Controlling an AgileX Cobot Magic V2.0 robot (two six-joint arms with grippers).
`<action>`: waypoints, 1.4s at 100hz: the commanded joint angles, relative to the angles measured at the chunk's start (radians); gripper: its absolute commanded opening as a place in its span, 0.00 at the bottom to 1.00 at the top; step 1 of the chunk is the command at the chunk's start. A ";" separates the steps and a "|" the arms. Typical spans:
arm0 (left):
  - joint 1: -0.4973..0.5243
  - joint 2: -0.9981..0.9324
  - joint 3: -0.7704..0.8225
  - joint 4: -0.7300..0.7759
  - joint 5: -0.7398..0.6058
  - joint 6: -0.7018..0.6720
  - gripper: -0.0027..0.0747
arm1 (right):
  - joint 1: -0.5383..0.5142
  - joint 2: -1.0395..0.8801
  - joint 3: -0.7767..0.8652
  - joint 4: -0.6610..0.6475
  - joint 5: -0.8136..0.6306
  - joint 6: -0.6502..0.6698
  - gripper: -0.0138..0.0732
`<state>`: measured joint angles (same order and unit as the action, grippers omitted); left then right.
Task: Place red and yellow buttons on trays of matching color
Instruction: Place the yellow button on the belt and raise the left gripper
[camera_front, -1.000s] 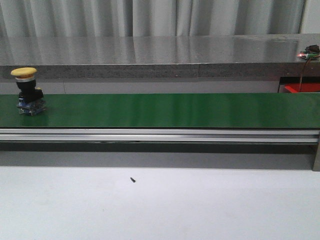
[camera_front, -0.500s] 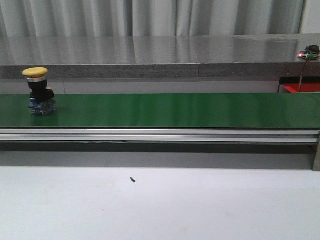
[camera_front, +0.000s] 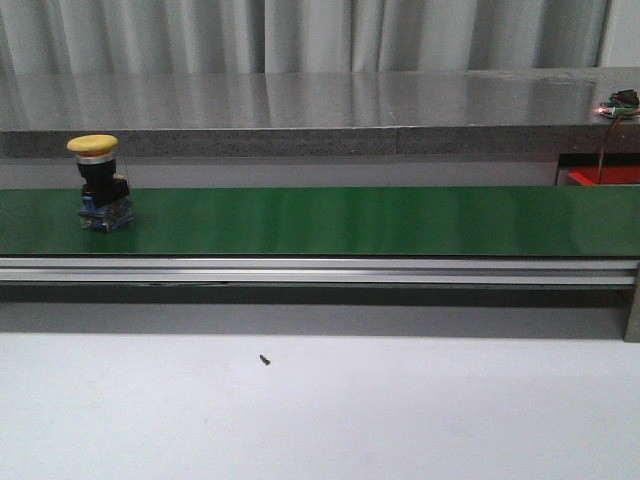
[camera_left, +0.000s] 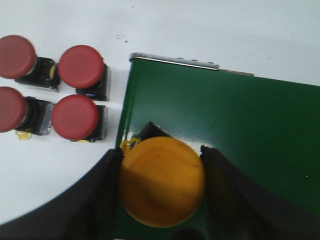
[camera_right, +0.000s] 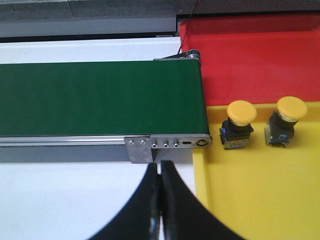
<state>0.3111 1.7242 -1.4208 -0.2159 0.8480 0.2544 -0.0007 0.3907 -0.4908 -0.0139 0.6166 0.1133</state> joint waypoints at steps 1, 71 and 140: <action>-0.018 -0.032 -0.034 -0.020 -0.019 -0.002 0.32 | 0.001 0.004 -0.026 -0.014 -0.076 -0.008 0.08; -0.027 -0.033 -0.059 -0.205 0.016 0.058 0.74 | 0.001 0.004 -0.026 -0.014 -0.076 -0.008 0.08; -0.107 -0.333 0.053 -0.178 0.062 0.102 0.01 | 0.001 0.004 -0.026 -0.014 -0.076 -0.008 0.08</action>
<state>0.2283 1.4685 -1.3788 -0.3719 0.9553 0.3515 -0.0007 0.3907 -0.4908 -0.0139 0.6166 0.1133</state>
